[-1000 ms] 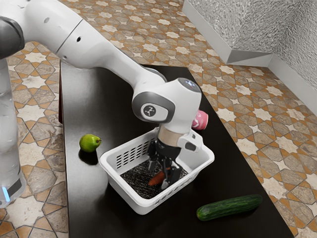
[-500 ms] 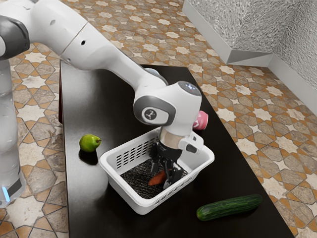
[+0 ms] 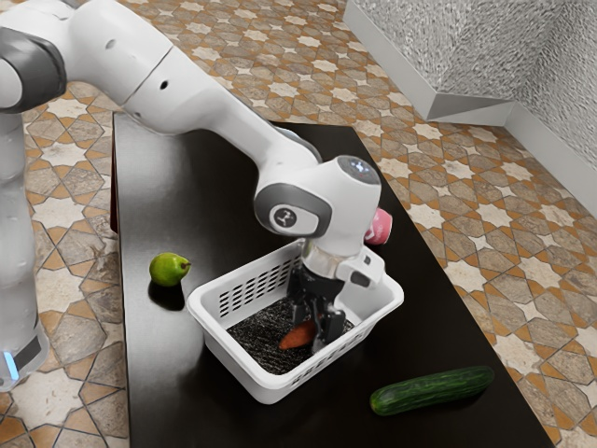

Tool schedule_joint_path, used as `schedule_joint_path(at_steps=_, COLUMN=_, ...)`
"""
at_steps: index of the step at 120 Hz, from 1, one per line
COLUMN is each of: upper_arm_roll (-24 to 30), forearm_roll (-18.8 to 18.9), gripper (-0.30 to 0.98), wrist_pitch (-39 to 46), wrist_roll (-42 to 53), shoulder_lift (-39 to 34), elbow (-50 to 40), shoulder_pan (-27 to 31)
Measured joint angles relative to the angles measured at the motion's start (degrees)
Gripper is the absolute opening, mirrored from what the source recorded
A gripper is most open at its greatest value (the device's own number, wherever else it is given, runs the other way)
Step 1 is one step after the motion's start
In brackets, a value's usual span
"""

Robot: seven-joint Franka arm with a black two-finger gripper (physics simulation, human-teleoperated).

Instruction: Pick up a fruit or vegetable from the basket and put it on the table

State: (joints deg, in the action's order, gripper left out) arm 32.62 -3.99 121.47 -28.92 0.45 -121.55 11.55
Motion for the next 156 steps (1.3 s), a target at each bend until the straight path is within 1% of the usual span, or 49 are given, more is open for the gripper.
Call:
schedule_joint_path(at_steps=11, upper_arm_roll=-1.5, forearm_roll=0.1, gripper=0.15, wrist_pitch=0.1, wrist_roll=-1.2, shoulder_lift=0.0, elbow=0.0, shoulder_pan=-1.0)
schedule_joint_path(at_steps=20, upper_arm_roll=-2.4, forearm_roll=-0.1, gripper=0.09, wrist_pitch=0.1, wrist_roll=-1.9, shoulder_lift=0.0, elbow=0.0, shoulder_pan=-1.6)
schedule_joint_path(at_steps=23, upper_arm_roll=-3.2, forearm_roll=-0.2, gripper=0.09, wrist_pitch=0.1, wrist_roll=-2.0, shoulder_lift=0.0, elbow=0.0, shoulder_pan=-2.2)
schedule_joint_path(at_steps=34, upper_arm_roll=-4.7, forearm_roll=-1.0, gripper=0.17, wrist_pitch=0.1, wrist_roll=-2.2, shoulder_lift=-0.1, elbow=0.0, shoulder_pan=-3.1)
schedule_joint_path(at_steps=44, upper_arm_roll=-5.6, forearm_roll=-1.7, gripper=0.15, wrist_pitch=-0.4, wrist_roll=-2.1, shoulder_lift=-0.6, elbow=0.3, shoulder_pan=-3.3)
schedule_joint_path(at_steps=58, upper_arm_roll=-9.9, forearm_roll=-2.0, gripper=0.14, wrist_pitch=-3.7, wrist_roll=-2.0, shoulder_lift=-4.7, elbow=4.3, shoulder_pan=-4.8)
schedule_joint_path(at_steps=66, upper_arm_roll=-14.1, forearm_roll=-1.8, gripper=0.14, wrist_pitch=-7.1, wrist_roll=-1.7, shoulder_lift=-6.8, elbow=9.4, shoulder_pan=-2.5)
schedule_joint_path(at_steps=77, upper_arm_roll=-23.6, forearm_roll=-0.2, gripper=0.13, wrist_pitch=-12.3, wrist_roll=-1.0, shoulder_lift=-7.6, elbow=16.9, shoulder_pan=0.3)
schedule_joint_path(at_steps=86, upper_arm_roll=-32.0, forearm_roll=0.9, gripper=0.14, wrist_pitch=-15.1, wrist_roll=-0.2, shoulder_lift=-7.2, elbow=19.3, shoulder_pan=1.3)
schedule_joint_path(at_steps=93, upper_arm_roll=-35.4, forearm_roll=1.9, gripper=0.13, wrist_pitch=-16.5, wrist_roll=0.3, shoulder_lift=-5.7, elbow=19.8, shoulder_pan=2.9)
schedule_joint_path(at_steps=105, upper_arm_roll=-36.9, forearm_roll=3.3, gripper=0.11, wrist_pitch=-18.2, wrist_roll=1.2, shoulder_lift=-3.3, elbow=20.0, shoulder_pan=4.1)
schedule_joint_path(at_steps=128, upper_arm_roll=-36.9, forearm_roll=4.2, gripper=0.11, wrist_pitch=-20.1, wrist_roll=2.5, shoulder_lift=-1.4, elbow=19.3, shoulder_pan=3.5)
schedule_joint_path(at_steps=130, upper_arm_roll=-36.8, forearm_roll=4.2, gripper=0.12, wrist_pitch=-20.2, wrist_roll=2.6, shoulder_lift=-1.4, elbow=19.3, shoulder_pan=3.3)
schedule_joint_path(at_steps=132, upper_arm_roll=-36.8, forearm_roll=4.2, gripper=0.16, wrist_pitch=-20.3, wrist_roll=2.7, shoulder_lift=-1.2, elbow=19.3, shoulder_pan=3.2)
schedule_joint_path(at_steps=139, upper_arm_roll=-36.7, forearm_roll=3.9, gripper=0.33, wrist_pitch=-20.5, wrist_roll=3.0, shoulder_lift=-0.5, elbow=19.3, shoulder_pan=2.8)
schedule_joint_path(at_steps=144, upper_arm_roll=-36.8, forearm_roll=3.7, gripper=0.42, wrist_pitch=-20.6, wrist_roll=3.2, shoulder_lift=-0.2, elbow=19.3, shoulder_pan=2.3)
schedule_joint_path(at_steps=156, upper_arm_roll=-36.8, forearm_roll=3.6, gripper=0.56, wrist_pitch=-20.8, wrist_roll=3.6, shoulder_lift=0.1, elbow=19.3, shoulder_pan=1.4)
